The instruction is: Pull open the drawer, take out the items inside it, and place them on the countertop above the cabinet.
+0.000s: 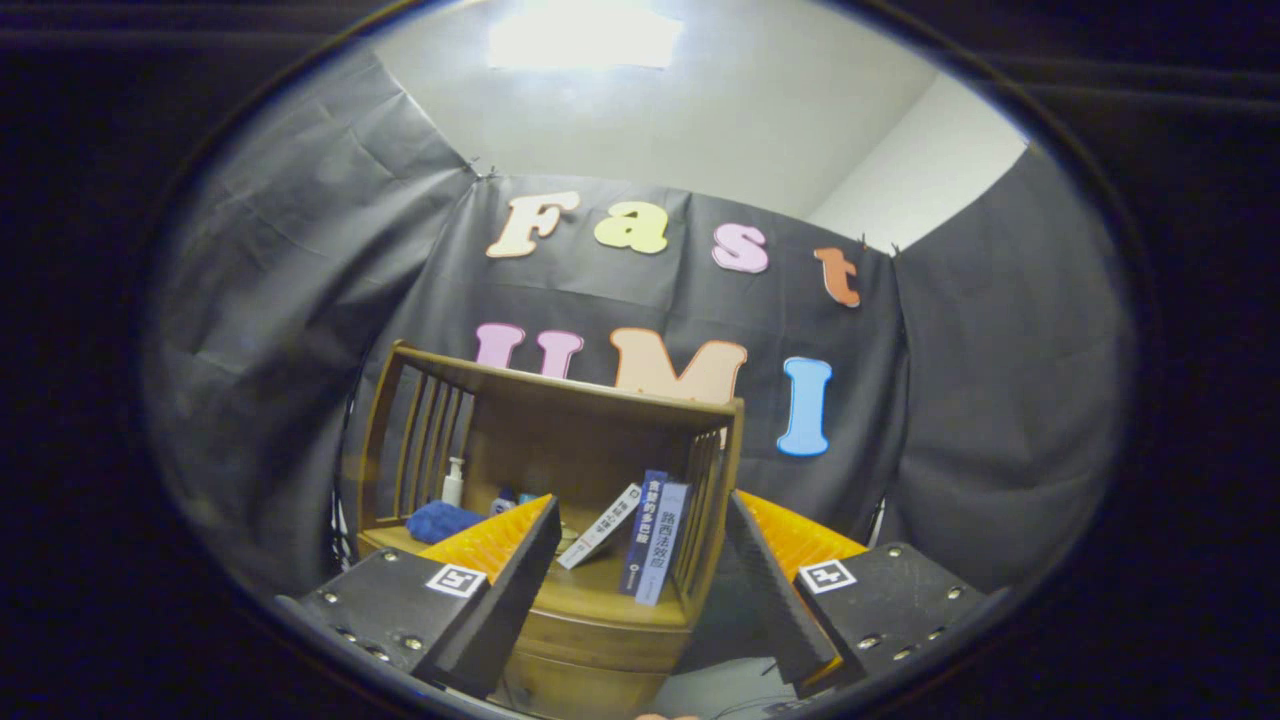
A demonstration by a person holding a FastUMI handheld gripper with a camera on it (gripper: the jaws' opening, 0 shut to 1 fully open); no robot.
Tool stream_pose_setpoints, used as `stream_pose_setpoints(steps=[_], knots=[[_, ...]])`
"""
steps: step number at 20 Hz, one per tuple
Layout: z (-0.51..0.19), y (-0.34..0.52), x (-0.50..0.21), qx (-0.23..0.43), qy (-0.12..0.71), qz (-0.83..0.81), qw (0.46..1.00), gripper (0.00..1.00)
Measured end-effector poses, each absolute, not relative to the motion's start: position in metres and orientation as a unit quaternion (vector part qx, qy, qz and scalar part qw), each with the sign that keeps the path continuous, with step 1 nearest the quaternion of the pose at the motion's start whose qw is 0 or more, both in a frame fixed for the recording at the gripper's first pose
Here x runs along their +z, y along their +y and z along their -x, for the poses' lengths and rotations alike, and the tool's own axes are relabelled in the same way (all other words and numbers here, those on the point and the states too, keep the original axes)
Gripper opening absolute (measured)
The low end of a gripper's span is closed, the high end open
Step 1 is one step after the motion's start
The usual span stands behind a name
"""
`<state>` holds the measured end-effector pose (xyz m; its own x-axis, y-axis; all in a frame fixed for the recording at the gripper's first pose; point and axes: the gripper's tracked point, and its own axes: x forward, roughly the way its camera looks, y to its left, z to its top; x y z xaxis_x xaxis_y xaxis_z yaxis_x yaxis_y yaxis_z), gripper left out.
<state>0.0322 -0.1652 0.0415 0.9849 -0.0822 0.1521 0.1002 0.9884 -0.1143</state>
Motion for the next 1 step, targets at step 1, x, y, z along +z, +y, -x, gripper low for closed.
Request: stream_pose_setpoints(steps=[1], knots=[[-0.0294, -0.1675, 0.0397, -0.046, -0.071, 0.068, 0.994, 0.98]])
